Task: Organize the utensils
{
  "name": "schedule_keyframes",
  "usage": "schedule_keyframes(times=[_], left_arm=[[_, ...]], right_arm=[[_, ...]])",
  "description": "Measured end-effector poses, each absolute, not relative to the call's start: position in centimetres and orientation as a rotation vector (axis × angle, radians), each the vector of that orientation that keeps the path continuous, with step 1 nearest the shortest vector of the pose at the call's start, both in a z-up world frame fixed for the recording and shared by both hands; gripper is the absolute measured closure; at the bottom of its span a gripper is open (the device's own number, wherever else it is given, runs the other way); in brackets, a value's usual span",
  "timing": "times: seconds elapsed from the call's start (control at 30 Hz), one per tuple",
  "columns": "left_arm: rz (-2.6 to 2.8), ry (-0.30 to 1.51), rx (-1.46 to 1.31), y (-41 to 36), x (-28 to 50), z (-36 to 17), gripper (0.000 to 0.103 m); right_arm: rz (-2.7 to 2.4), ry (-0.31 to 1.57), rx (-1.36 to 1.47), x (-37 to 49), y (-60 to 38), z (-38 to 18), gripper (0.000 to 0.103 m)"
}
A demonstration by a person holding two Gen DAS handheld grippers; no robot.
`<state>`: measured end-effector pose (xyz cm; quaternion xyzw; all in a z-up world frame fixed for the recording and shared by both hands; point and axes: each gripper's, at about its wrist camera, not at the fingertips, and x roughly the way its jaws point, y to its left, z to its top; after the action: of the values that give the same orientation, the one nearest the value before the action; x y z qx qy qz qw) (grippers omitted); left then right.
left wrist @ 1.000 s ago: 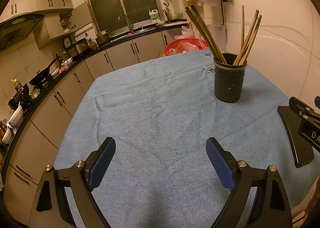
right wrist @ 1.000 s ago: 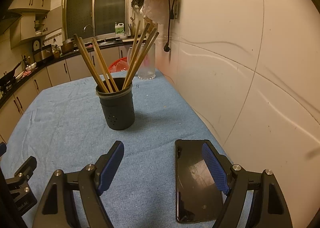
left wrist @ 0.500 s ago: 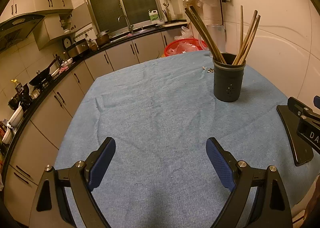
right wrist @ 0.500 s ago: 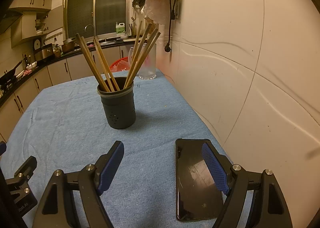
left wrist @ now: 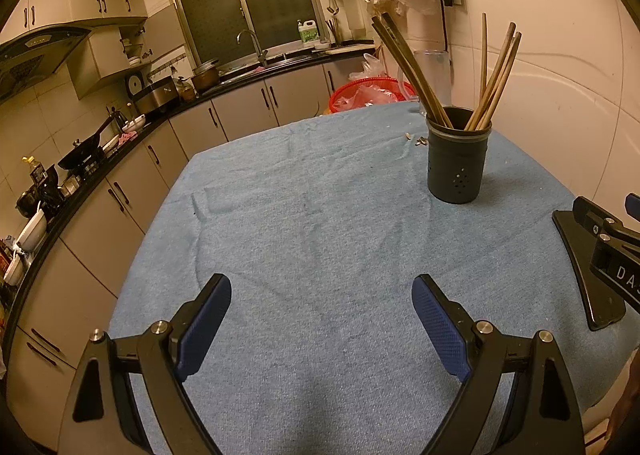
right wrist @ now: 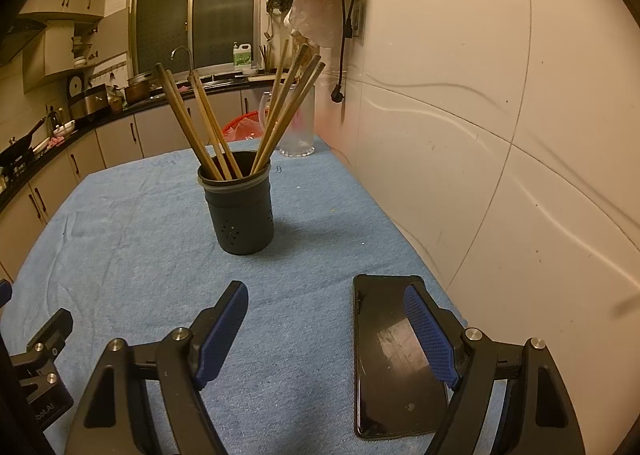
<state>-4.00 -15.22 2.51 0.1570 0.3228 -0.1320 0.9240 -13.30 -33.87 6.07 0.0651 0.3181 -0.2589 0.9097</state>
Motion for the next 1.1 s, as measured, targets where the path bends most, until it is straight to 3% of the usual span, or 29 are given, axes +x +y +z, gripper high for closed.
schedule_keyframes(times=[1.1], left_arm=[[-0.259, 0.656, 0.282, -13.6, -4.4, 2.9, 0.011]], right_arm=[[-0.516, 0.656, 0.114, -13.5, -32.8, 6.5, 0.02]])
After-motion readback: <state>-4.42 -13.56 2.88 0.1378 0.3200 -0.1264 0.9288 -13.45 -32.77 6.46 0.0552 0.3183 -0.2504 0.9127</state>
